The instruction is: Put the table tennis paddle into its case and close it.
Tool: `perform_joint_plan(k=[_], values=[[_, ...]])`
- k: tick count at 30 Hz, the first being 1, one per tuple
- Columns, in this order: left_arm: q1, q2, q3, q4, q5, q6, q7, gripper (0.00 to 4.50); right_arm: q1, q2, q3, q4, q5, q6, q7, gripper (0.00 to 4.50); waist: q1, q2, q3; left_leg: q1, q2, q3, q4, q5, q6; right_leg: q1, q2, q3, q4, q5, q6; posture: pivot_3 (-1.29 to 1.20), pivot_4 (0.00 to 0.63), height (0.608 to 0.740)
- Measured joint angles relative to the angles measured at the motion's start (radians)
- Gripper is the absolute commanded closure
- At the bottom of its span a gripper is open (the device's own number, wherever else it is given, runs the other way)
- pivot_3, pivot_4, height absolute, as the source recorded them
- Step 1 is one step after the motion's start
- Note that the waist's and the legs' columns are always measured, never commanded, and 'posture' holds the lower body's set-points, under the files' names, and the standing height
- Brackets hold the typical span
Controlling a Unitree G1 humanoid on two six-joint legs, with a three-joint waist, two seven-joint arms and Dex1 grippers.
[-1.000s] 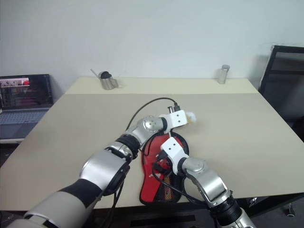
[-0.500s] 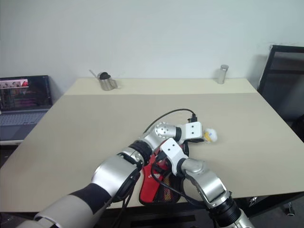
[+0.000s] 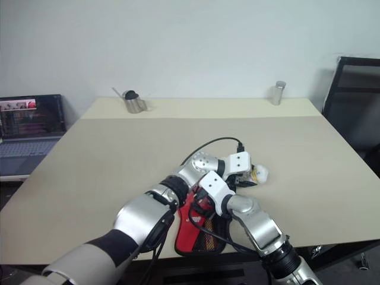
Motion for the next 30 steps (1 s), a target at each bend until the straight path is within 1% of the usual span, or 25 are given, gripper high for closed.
perform_joint_plan(k=[12,20,25,30], values=[[-0.005,0.035,0.021,0.0,-0.037,0.002,0.001,1.33,-0.048,0.024,0.0,0.041,-0.049,-0.001,0.022,0.0,-0.001,0.0,0.0,-0.002,0.0,0.0,0.0,0.0,0.0,-0.002,0.0,0.0,0.0,0.0,0.0,0.0,0.15,0.74],[0.003,0.053,0.033,-0.032,-0.073,0.062,-0.038,1.33,-0.073,0.041,-0.003,0.05,-0.056,0.025,0.039,0.0,-0.001,0.0,0.0,-0.002,0.0,0.0,0.0,0.0,0.0,-0.002,0.0,0.0,0.0,0.0,0.0,0.0,0.15,0.74],[0.009,0.055,0.033,-0.047,-0.097,0.079,-0.038,1.33,-0.084,0.033,-0.01,0.039,-0.056,0.052,0.075,0.0,-0.001,0.0,0.0,-0.002,0.0,0.001,0.0,0.0,0.0,-0.002,0.0,0.001,0.0,0.0,0.0,0.0,0.15,0.74],[0.022,0.055,0.033,-0.086,-0.132,0.079,-0.038,1.33,-0.087,-0.001,-0.011,0.011,-0.046,0.05,0.128,0.0,-0.001,0.0,0.0,-0.002,0.0,0.001,0.0,0.0,0.0,-0.002,0.0,0.001,0.0,0.0,0.0,0.0,0.15,0.74]])
